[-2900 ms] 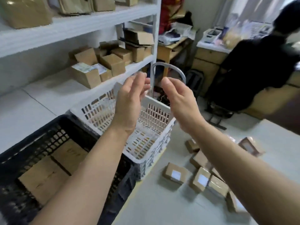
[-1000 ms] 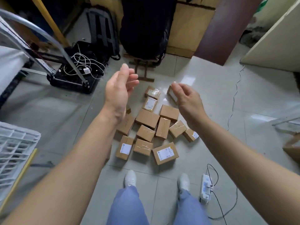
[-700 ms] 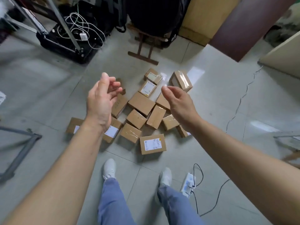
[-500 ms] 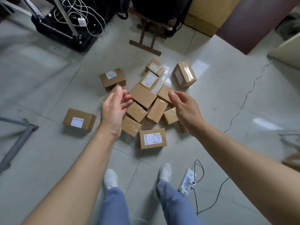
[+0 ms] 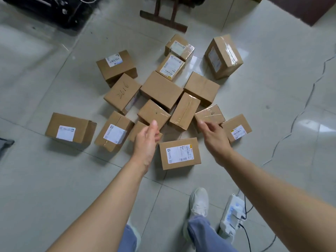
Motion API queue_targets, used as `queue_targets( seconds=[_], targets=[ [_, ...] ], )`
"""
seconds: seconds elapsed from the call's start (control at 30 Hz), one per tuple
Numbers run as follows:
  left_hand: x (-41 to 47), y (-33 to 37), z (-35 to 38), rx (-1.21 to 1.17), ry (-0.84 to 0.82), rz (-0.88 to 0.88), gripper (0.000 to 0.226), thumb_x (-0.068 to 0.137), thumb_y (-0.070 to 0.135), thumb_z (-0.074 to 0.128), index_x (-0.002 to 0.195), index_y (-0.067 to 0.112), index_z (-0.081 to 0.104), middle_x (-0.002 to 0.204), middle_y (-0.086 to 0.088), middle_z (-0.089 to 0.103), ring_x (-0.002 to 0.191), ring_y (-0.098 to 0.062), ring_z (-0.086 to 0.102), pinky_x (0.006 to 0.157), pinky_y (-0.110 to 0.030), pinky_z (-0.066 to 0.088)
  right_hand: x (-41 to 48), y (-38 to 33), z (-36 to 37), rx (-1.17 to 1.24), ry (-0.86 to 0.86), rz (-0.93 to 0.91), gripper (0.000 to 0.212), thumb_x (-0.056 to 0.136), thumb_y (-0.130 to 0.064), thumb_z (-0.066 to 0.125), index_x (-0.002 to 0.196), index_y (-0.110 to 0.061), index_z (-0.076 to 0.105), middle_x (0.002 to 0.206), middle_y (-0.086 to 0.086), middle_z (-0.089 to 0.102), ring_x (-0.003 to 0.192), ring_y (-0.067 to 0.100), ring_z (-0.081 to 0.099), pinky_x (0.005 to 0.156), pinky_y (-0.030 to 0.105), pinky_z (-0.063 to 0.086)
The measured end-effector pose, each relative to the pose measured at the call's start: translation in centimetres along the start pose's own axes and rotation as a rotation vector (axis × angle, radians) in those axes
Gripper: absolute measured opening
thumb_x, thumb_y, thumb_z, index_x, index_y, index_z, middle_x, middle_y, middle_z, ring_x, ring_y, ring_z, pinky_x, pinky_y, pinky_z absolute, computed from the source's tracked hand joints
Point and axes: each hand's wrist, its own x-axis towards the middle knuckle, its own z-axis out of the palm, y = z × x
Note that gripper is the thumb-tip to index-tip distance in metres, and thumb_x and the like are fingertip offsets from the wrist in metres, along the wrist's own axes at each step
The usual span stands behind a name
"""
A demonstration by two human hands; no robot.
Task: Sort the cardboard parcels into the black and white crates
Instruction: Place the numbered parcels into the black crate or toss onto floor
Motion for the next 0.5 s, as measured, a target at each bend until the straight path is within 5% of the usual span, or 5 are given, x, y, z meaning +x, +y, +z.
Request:
queue_targets(
  seconds=[0.17,0.27,0.5],
  targets=[
    [5.3,-8.1,3.3,0.082,0.057,-0.137,0.031,0.099,0.042,0.041,0.077,0.022,0.05,0.07,0.009,0.057,0.051,0.007,0.061,0.042,-0.008,0.041,4.8,8.9,1.8,-0.101,-0.012,0.158,0.065,0.093,-0.049,0.049,0.141,-0.007,0.039,0.143,0.009,0.045,0.126,0.024,0.046,0.099,0.034,0.038],
    [8.5,-12.3,4.9,0.147,0.14,-0.239,0.033,0.097,0.043,0.043,0.07,0.024,0.048,0.07,0.008,0.055,0.061,-0.008,0.055,0.044,-0.018,0.037,7.5,13.1,3.0,-0.131,-0.018,0.206,0.071,0.091,-0.051,0.05,0.145,-0.009,0.032,0.149,0.009,0.037,0.133,0.026,0.039,0.102,0.035,0.035],
    [13.6,-19.8,6.8,0.045,0.105,-0.518,0.036,0.093,0.053,0.045,0.077,0.023,0.055,0.065,0.01,0.064,0.06,-0.007,0.055,0.048,-0.022,0.032,13.0,20.3,5.1,-0.103,-0.079,0.399,0.085,0.088,-0.059,0.05,0.148,-0.006,0.022,0.15,0.011,0.035,0.134,0.028,0.038,0.108,0.038,0.031]
  ],
)
